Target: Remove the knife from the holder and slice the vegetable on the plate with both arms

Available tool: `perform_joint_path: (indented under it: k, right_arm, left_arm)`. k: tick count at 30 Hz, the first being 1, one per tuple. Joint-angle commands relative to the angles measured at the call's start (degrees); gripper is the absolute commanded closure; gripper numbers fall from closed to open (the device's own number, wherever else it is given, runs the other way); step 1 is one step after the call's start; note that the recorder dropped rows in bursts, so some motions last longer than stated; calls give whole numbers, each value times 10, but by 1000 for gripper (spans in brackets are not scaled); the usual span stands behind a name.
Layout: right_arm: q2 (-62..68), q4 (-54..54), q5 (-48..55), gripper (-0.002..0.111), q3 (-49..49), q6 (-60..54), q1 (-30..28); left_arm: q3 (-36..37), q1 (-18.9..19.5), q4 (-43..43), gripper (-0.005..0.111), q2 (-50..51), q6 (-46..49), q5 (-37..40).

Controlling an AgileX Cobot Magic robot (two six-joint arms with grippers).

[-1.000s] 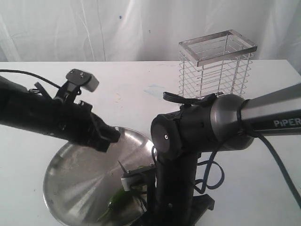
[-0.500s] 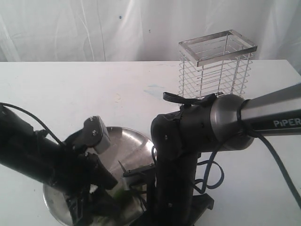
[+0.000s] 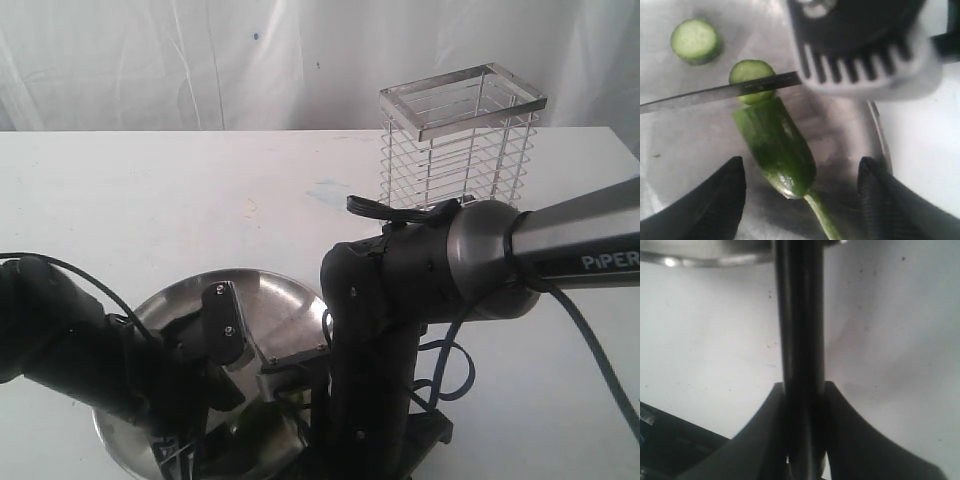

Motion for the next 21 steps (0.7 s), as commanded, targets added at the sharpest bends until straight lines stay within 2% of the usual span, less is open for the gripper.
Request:
perform_joint_path:
  k: [1, 3, 6, 8, 10, 18, 21]
  right_arm:
    - [-2, 3, -4, 108, 1, -4, 1]
    - [-2, 3, -4, 108, 1, -4, 1]
    - [-2, 3, -4, 108, 1, -5, 1]
    - [-2, 3, -1, 108, 1, -6, 1]
    - [-2, 3, 9, 108, 1, -6, 1]
    - [-2, 3, 19, 108, 1, -8, 1]
    - [-2, 3, 19, 108, 1, -8, 1]
  left_arm:
    - [-17, -4, -10, 44, 26, 6, 10]
    - [-26, -4, -10, 52, 30, 2, 8]
    - [-37, -4, -10, 76, 32, -2, 7]
    - [-44, -4, -10, 96, 32, -6, 6]
    - [-49, -4, -1, 107, 25, -10, 1]
    - [-45, -2, 19, 107, 0, -5, -136]
    - [-41, -2, 47, 107, 0, 44, -170]
